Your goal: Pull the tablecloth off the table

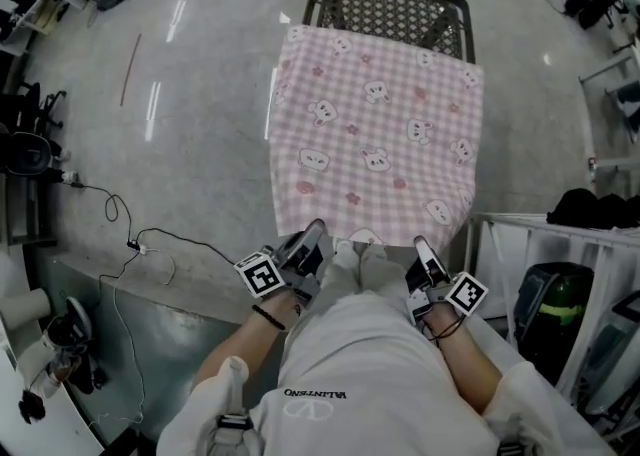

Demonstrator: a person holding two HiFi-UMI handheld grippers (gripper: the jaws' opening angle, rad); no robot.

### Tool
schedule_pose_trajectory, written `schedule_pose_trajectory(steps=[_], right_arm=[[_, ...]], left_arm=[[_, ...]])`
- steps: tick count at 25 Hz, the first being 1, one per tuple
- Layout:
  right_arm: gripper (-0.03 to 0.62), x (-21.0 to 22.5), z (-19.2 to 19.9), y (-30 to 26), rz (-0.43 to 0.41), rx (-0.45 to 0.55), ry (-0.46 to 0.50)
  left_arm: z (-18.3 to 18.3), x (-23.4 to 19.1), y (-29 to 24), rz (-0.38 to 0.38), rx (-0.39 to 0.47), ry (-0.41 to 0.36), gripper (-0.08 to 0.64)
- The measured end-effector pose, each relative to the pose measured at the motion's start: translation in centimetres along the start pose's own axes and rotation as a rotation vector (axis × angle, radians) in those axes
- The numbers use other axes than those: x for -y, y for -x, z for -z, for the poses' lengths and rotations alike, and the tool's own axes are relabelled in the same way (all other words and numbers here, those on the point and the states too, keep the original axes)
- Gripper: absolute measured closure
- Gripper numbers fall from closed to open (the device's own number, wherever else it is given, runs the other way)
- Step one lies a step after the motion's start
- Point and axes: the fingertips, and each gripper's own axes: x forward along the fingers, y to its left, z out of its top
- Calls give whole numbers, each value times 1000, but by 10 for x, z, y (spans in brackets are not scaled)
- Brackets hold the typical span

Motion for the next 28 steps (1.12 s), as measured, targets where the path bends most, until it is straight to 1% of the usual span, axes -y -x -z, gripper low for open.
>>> schedule_pose_trajectory(steps=[3,6,8,13,15,19,21,24,28], right_arm=[[581,-15,-2,5,-19,13,-9],[581,-35,-5,10,-49,31,-18],[581,-50,-6,14,-61,38,-14],[581,-77,-12,25,-81,39,3],[581,-86,-12,31,-90,42,-10],[581,-103,-11,39,-107,51,-32],[581,-113,-9,44,-114,52,-31],[581,-130,-7,51,-134,51,-16],[581,-149,-5,58,-163,49,-26]], left_arm=[[-3,16,2,23,9,17,557],[-5,31,7,49,27,91,557],[-9,43,10,60,29,119,557],[-13,71,14,70,15,145,557],[-14,81,16,72,12,149,557],[-19,102,21,91,4,129,557],[-19,113,27,101,-2,134,557],[-22,130,36,124,-13,99,558],[-24,147,46,142,-14,104,557]])
